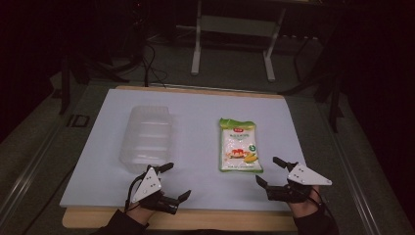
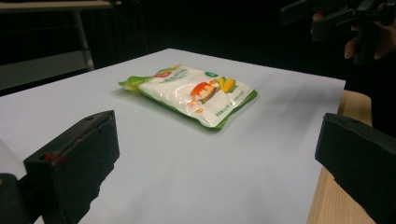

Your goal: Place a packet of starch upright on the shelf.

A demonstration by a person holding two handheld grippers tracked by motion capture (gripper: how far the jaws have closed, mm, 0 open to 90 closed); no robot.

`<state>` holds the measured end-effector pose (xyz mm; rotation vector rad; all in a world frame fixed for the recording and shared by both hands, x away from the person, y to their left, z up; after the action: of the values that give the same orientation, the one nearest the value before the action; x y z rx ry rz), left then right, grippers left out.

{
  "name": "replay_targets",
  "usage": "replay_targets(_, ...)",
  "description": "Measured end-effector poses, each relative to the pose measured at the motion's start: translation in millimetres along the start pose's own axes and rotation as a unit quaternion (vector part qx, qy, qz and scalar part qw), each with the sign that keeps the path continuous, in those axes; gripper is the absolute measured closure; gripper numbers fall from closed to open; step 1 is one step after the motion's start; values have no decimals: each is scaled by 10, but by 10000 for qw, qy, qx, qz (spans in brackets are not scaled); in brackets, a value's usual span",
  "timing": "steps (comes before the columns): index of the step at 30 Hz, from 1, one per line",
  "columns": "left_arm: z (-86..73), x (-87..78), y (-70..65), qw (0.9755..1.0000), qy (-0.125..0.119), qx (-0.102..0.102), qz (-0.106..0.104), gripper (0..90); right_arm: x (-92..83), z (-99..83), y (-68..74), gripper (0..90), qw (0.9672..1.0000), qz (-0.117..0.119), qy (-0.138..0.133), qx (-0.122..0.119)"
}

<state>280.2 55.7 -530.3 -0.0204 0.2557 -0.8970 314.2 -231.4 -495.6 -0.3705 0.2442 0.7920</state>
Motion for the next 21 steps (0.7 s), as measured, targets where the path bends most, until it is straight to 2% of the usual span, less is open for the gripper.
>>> replay_targets(4,-10,-2,2,10000,54,28,17,0,16,-11,25,135,9999,49,85,31)
replay_targets(5,-9,-5,-1,10000,50,-1,-17,0,16,-11,25,135,9999,49,85,31)
replay_targets(7,1,-18,-14,9997,50,-184,-132,0,19,-20,23,135,9999,-2,150,-26)
replay_targets(11,8,-26,-12,9998,53,-186,-97,0,19,-16,24,133,9998,2,178,12)
replay_targets(12,-19,-23,-12,9996,241,-156,-12,0,20,-15,27,132,9998,31,191,58)
replay_targets(13,-33,-16,-24,9992,363,-170,-29,0,24,-9,42,129,9996,80,219,180)
replay_targets(14,-35,-20,-44,9989,422,-174,-67,0,26,1,58,124,9995,150,210,201)
replay_targets(15,-33,-27,-75,9985,470,-173,-206,0,30,14,75,120,9993,204,203,223)
replay_targets(17,-10,-37,-105,9985,475,-154,-221,0,28,57,109,120,9994,266,154,145)
replay_targets(20,14,-52,-135,9985,451,-112,-301,0,1,153,176,113,9983,535,7,227)
replay_targets(21,20,-55,-143,9984,434,-122,-337,0,-4,179,189,109,9984,544,15,153)
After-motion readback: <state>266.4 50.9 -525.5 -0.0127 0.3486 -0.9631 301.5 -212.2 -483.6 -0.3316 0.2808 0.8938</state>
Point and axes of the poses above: each handheld gripper's, and its own axes: x roughly forward along the jaws, z roughly out of its top, y roughly to its left, the point moved 9 cm from there along x, roughly forward along the jaws, and after that the axes turned 8 degrees about -x, right-handed, at the moved point
